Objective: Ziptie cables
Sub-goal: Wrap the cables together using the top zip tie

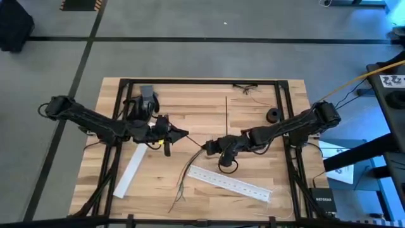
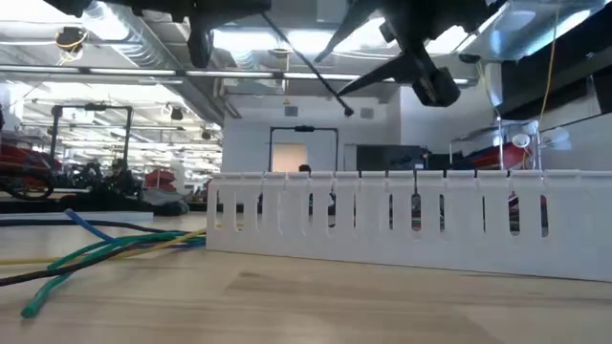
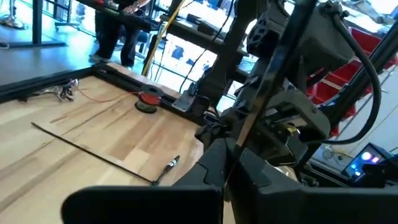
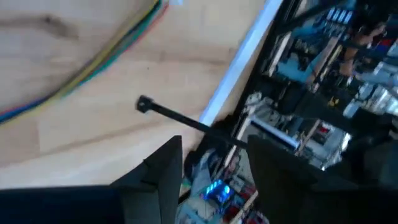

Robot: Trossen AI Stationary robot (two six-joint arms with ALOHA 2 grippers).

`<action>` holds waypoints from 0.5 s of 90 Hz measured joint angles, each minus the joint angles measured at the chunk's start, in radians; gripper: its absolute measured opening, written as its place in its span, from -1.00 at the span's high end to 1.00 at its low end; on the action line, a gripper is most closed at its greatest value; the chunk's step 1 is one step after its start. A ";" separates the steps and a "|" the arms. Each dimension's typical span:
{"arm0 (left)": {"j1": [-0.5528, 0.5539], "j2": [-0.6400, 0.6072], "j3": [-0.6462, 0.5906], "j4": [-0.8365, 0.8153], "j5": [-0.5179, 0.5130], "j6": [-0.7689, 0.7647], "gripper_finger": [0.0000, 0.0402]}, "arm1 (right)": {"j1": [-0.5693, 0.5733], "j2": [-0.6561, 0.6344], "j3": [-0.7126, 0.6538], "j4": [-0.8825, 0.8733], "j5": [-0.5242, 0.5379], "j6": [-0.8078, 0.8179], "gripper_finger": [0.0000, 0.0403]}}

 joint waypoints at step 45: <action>0.000 0.000 0.000 -0.008 0.000 0.004 1.00 | 0.000 0.085 0.000 0.156 0.133 -0.097 0.14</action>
